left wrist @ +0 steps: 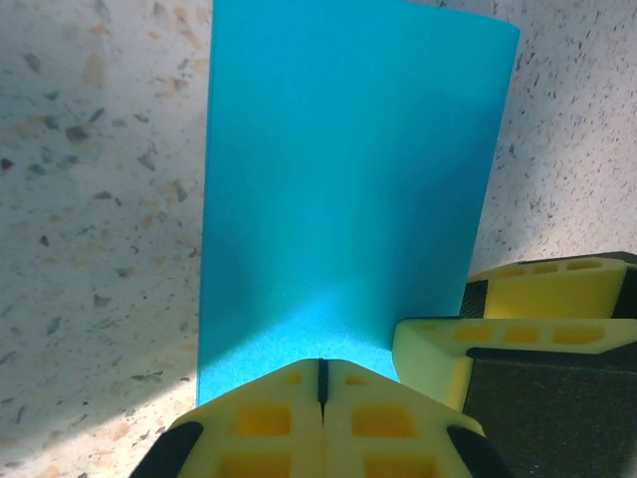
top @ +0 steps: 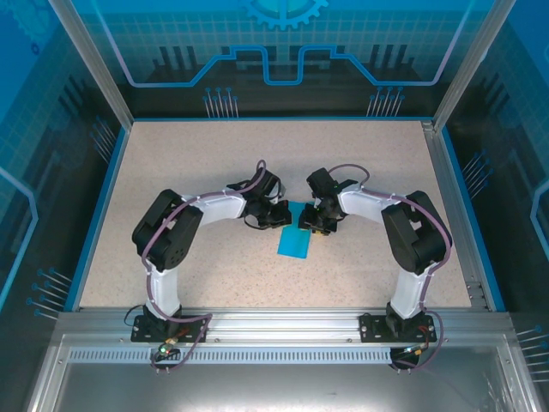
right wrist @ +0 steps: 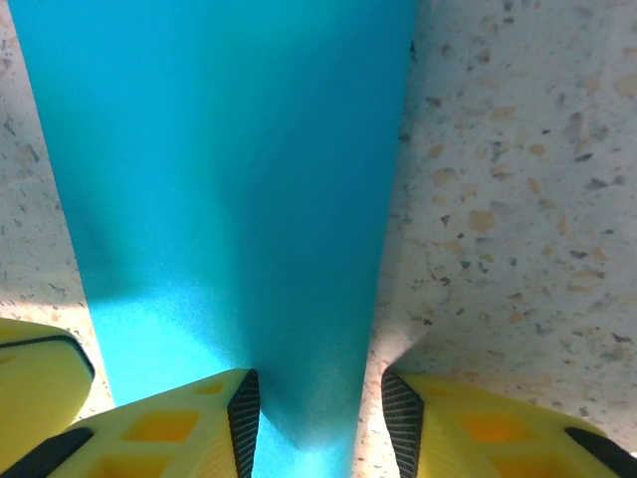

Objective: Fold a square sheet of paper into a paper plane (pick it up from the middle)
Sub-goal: Hold the square sheet of paper at the center of the table.

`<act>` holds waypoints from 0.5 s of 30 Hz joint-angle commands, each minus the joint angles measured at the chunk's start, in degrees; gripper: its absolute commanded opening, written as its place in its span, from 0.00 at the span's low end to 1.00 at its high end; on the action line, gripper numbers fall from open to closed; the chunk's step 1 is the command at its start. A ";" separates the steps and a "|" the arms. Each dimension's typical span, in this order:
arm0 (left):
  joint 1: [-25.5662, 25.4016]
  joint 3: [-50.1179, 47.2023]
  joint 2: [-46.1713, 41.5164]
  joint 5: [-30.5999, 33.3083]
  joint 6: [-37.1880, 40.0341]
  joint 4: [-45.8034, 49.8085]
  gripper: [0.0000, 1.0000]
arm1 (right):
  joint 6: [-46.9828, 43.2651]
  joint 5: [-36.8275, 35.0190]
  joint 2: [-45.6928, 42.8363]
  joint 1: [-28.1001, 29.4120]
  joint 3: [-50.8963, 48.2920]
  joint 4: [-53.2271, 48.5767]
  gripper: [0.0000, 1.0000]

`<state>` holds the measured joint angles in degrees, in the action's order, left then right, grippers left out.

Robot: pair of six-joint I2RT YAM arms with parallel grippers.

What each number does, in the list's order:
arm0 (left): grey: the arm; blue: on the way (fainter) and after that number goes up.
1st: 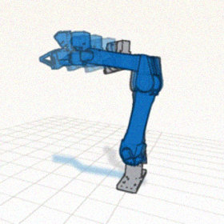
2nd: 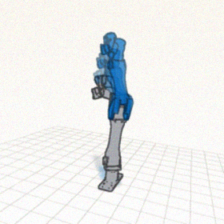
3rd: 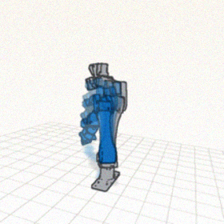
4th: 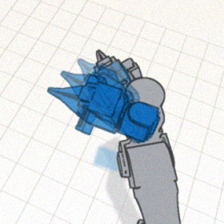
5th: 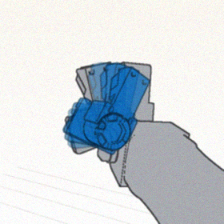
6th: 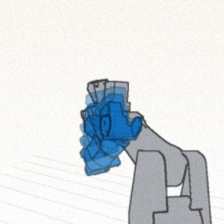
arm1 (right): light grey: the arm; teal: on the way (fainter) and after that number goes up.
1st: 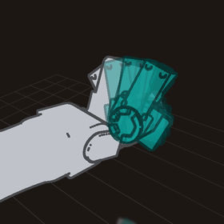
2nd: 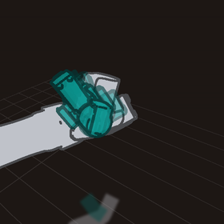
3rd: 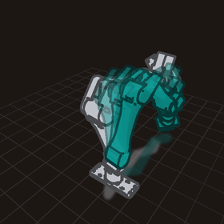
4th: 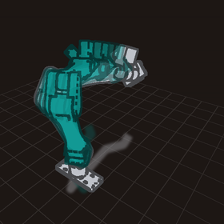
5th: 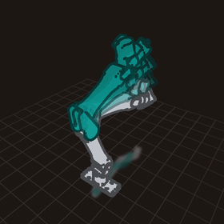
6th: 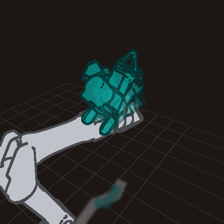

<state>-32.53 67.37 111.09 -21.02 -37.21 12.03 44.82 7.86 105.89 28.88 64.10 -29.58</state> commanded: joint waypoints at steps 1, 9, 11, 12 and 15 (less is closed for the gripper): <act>-0.41 1.66 1.19 1.06 1.61 2.12 0.00 | 0.17 -2.75 3.65 0.56 -0.47 0.06 0.43; -0.72 2.87 2.67 0.15 2.47 2.82 0.00 | 0.27 -2.57 4.24 0.74 -0.37 0.01 0.42; -0.83 3.29 3.15 0.91 2.71 3.77 0.00 | 0.18 -2.67 4.24 0.72 -0.37 -0.04 0.42; -0.89 3.33 3.33 1.34 2.76 4.11 0.00 | 0.17 -2.66 4.24 0.76 -0.36 -0.06 0.42; -1.12 3.55 3.68 2.66 2.98 5.07 0.00 | 0.18 -2.69 4.25 0.78 -0.37 -0.05 0.42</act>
<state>-33.04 69.30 113.54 -20.01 -35.81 14.28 44.84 7.70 106.26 28.88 64.51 -30.06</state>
